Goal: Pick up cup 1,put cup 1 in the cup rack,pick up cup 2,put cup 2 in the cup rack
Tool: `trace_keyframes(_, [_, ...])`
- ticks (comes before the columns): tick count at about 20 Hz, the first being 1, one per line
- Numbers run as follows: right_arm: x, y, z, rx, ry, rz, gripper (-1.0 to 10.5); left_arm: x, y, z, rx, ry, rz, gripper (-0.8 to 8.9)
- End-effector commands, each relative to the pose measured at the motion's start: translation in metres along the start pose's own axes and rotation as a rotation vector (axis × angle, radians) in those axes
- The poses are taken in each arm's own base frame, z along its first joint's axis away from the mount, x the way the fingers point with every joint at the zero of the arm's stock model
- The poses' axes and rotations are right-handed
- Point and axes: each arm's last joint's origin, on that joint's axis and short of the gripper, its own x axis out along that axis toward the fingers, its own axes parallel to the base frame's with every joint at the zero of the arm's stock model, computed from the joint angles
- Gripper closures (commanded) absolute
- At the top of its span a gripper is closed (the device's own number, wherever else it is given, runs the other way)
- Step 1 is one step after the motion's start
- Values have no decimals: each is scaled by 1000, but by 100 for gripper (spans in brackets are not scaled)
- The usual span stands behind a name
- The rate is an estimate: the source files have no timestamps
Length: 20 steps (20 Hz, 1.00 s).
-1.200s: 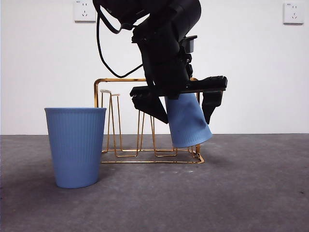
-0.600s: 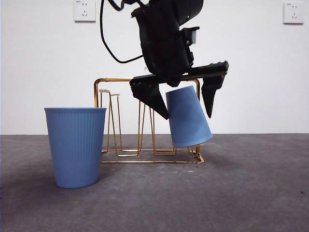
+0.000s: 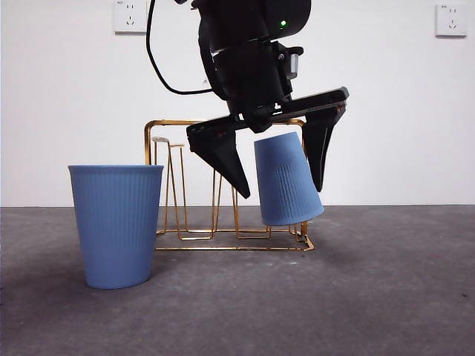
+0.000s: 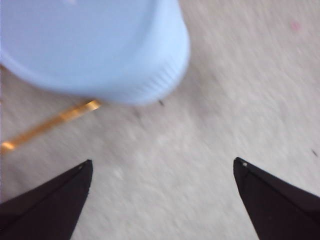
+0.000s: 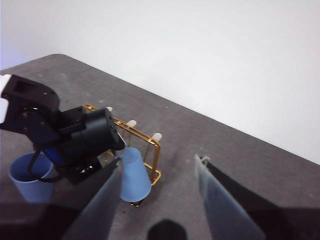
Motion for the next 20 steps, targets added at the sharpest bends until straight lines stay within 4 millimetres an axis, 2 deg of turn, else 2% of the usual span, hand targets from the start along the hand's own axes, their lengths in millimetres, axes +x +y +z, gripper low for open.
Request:
trace_keyframes(1, [1, 0, 0, -3, -2, 3, 696, 4, -4, -5, 1, 43, -2, 338])
trace_keyframes(5, [1, 0, 0, 1, -1, 3, 696, -18, -13, -10, 32, 31, -18, 338])
trace_keyframes(7, [1, 1, 0, 4, 1, 4, 696, -37, -18, -11, 46, -12, -41, 343])
trace_keyframes(9, [1, 0, 0, 15, 0, 4, 696, -65, -20, -12, 70, -73, -69, 343])
trace_keyframes(12, [8, 2, 1, 27, 16, 7, 696, -125, -16, -18, 90, -206, -109, 343])
trace_keyframes(15, [28, 9, 4, 53, 65, 80, 696, -198, -2, -34, 87, -403, -99, 343])
trace_keyframes(18, [60, 20, 7, 57, 133, 190, 696, -268, 19, -64, 60, -607, -61, 343])
trace_keyframes(20, [87, 30, 9, 82, 184, 261, 695, -305, 35, -90, 36, -694, -34, 343])
